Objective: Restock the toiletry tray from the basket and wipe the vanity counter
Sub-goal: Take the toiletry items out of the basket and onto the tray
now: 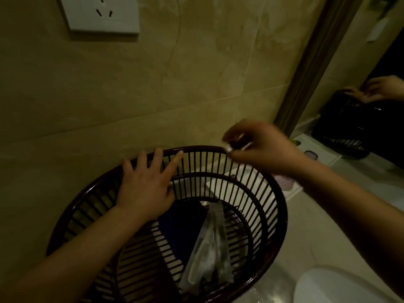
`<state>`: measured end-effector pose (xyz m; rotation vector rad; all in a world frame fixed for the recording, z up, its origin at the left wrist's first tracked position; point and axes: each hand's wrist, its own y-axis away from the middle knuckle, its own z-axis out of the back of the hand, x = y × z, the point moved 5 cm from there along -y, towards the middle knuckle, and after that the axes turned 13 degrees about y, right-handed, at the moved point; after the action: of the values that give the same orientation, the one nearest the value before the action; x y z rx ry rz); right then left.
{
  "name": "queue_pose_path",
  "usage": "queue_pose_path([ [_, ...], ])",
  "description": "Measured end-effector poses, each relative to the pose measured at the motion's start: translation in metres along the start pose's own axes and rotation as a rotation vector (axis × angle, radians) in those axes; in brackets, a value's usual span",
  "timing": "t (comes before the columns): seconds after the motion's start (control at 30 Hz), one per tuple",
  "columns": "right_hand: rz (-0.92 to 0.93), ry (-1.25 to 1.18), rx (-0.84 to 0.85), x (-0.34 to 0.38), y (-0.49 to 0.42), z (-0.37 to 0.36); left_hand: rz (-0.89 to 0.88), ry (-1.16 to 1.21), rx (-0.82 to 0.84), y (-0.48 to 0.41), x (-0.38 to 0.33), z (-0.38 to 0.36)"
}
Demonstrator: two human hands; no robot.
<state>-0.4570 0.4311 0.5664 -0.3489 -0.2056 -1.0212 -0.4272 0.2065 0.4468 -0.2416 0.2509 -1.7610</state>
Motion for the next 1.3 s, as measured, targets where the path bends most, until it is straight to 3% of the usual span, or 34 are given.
queue_pose_path([
  [0.07, -0.159, -0.074, -0.208, -0.042, 0.01, 0.023, -0.003, -0.006, -0.004, 0.0, -0.001, 0.0],
  [0.13, -0.28, 0.059, -0.28, -0.086, 0.018, 0.021, -0.001, -0.013, -0.007, 0.001, -0.001, 0.001],
  [0.2, -0.363, 0.192, -0.163, -0.128, 0.024, -0.008, 0.004, -0.026, 0.001, 0.001, 0.0, 0.002],
  [0.33, -0.515, 0.226, 0.102, -0.199, 0.039, -0.086, 0.012, -0.032, 0.012, 0.003, -0.001, 0.004],
  [0.6, -0.594, 0.403, 0.312, -0.265, 0.044, -0.173, 0.021, -0.027, 0.016, 0.003, -0.002, 0.006],
  [0.97, -0.642, 0.391, 0.272, -0.281, 0.048, -0.182, -0.005, -0.007, -0.041, 0.002, -0.004, 0.005],
  [1.13, -0.641, 0.295, 0.16, -0.27, 0.053, -0.154, 0.0, -0.015, -0.023, 0.002, -0.001, 0.004],
  [1.3, -0.511, 0.201, -0.085, -0.2, 0.038, -0.062, -0.01, -0.019, -0.013, 0.002, -0.004, 0.007],
])
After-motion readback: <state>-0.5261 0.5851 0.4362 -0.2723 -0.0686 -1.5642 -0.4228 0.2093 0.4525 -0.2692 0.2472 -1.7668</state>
